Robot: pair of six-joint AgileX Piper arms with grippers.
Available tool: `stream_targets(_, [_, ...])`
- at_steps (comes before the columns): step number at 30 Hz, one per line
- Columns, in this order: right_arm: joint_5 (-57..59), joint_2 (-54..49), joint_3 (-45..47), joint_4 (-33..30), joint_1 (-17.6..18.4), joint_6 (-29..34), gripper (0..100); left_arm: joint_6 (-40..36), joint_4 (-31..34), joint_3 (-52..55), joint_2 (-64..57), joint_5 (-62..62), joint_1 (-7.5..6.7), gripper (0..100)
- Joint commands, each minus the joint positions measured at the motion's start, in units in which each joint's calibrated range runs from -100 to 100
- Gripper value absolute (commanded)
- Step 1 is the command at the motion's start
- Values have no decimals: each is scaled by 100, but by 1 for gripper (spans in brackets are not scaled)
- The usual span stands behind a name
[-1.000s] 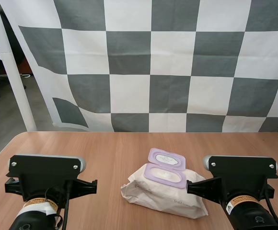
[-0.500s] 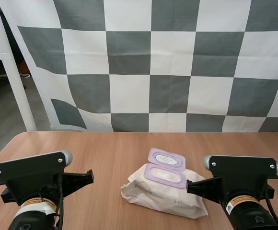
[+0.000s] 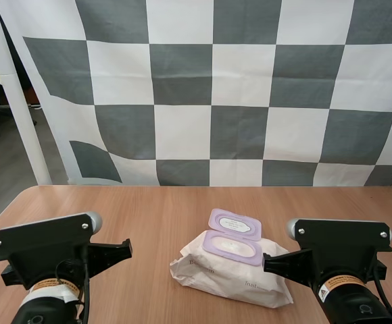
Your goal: Open the wet wipes lid
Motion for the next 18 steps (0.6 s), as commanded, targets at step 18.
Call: stream_targets(18, [-4, 0, 0, -1, 98, -6, 0, 4, -6, 0, 0, -7, -174, 0])
